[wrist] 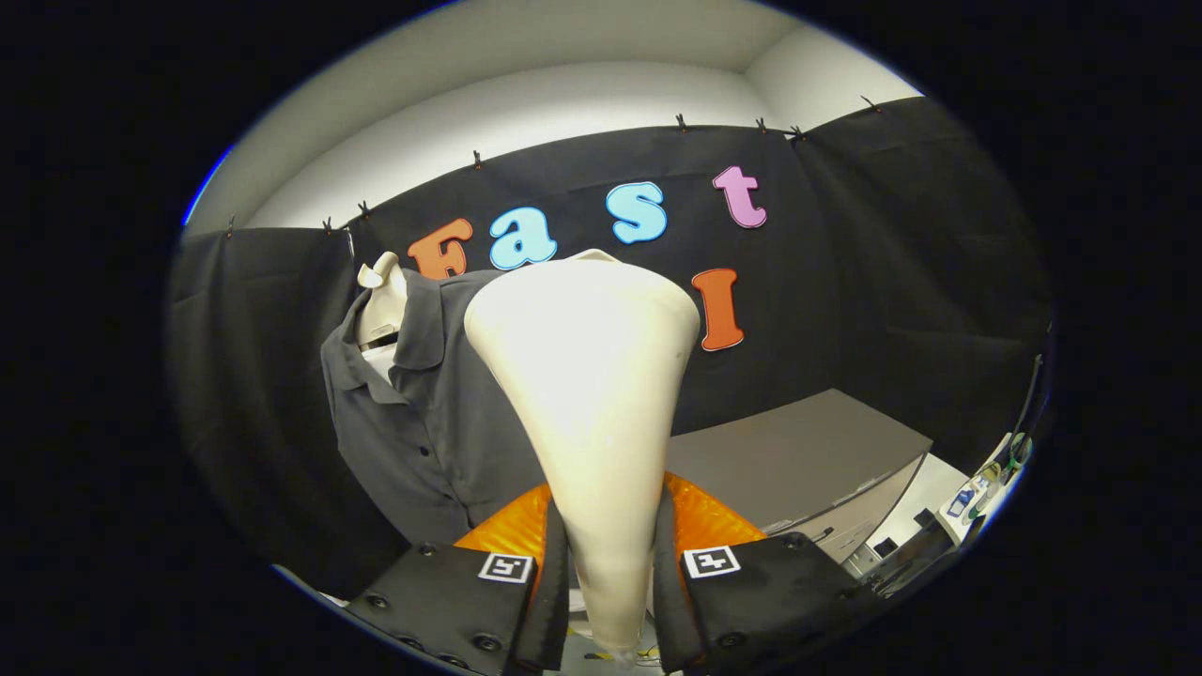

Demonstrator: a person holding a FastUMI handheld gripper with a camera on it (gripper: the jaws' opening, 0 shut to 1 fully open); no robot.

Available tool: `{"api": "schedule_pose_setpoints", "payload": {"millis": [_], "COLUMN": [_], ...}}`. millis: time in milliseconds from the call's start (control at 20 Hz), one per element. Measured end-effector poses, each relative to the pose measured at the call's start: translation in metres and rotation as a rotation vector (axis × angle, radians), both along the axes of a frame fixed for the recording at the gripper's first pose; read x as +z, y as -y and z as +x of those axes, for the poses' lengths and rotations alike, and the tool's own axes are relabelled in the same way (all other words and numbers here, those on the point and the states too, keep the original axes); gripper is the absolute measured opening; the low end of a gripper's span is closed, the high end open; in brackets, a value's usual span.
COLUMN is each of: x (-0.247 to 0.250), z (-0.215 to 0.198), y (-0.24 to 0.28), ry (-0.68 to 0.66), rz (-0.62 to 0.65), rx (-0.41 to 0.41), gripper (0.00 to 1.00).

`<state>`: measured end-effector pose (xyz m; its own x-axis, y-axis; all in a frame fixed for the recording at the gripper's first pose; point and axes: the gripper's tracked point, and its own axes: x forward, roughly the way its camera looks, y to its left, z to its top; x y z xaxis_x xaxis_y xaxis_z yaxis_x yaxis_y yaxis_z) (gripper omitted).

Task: Iron the clothes twice with a garment steamer, once on the left side and once on the right side.

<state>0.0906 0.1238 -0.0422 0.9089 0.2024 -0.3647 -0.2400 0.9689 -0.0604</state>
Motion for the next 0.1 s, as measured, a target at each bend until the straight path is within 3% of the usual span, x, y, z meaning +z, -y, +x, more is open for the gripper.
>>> {"api": "schedule_pose_setpoints", "payload": {"millis": [100], "x": [0.0011], "z": [0.0006], "y": [-0.0003], "ry": [0.005], "rz": [0.0], "rx": [-0.007], "gripper": [0.44]}}
